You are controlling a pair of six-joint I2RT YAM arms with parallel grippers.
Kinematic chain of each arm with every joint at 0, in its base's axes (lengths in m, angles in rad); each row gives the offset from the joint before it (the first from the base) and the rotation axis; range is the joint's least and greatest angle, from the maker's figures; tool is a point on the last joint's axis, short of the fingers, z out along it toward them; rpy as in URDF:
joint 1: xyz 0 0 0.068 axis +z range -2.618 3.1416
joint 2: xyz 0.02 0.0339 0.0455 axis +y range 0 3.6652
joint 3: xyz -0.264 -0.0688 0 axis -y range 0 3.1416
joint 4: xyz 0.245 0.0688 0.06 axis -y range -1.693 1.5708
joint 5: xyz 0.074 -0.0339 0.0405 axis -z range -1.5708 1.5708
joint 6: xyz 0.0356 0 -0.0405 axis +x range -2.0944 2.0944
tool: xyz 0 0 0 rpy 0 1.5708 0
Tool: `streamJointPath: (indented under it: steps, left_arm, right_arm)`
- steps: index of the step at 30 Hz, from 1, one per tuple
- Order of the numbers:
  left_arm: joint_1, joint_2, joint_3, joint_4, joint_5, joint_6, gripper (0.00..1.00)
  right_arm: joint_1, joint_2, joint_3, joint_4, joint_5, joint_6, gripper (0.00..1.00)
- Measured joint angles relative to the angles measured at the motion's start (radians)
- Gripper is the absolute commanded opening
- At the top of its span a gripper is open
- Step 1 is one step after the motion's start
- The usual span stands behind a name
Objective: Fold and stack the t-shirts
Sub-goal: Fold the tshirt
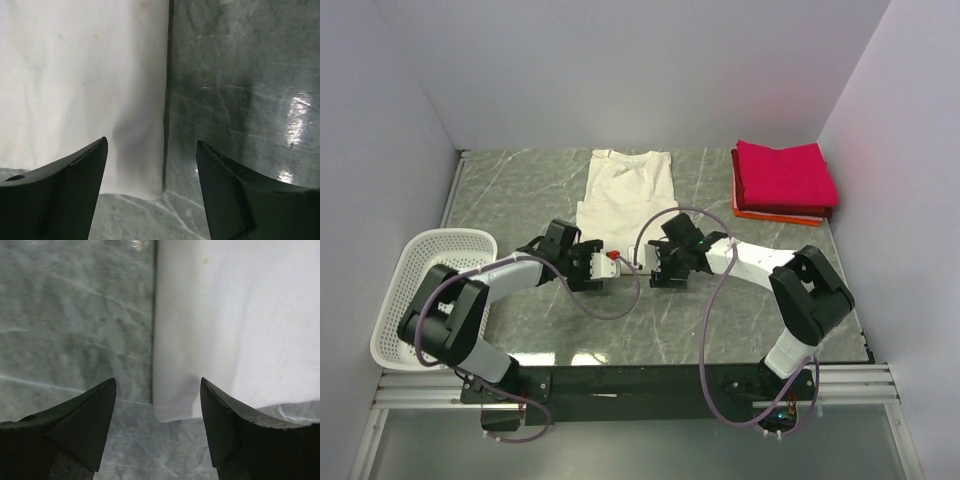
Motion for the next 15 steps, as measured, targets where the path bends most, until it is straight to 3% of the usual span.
streamJointPath:
  steps: [5,8,12,14,15]
  left_arm:
    - [0.025,0.05,0.001,0.07,-0.018,-0.007,0.71]
    - [0.036,0.066,0.0,0.109,-0.042,-0.011,0.58]
    - [0.049,0.091,-0.003,0.148,-0.063,-0.019,0.14]
    - [0.056,0.097,-0.014,0.169,-0.064,-0.018,0.06]
    - [0.058,0.097,-0.018,0.174,-0.064,-0.018,0.05]
  right_arm:
    - [0.0,0.041,0.0,0.062,0.067,0.032,0.72]
    - [0.003,0.049,0.001,0.091,0.098,0.04,0.66]
    - [0.008,0.071,0.007,0.118,0.133,0.049,0.49]
    - [0.01,0.083,0.015,0.126,0.148,0.051,0.41]
    - [0.012,0.089,0.017,0.129,0.153,0.054,0.28]
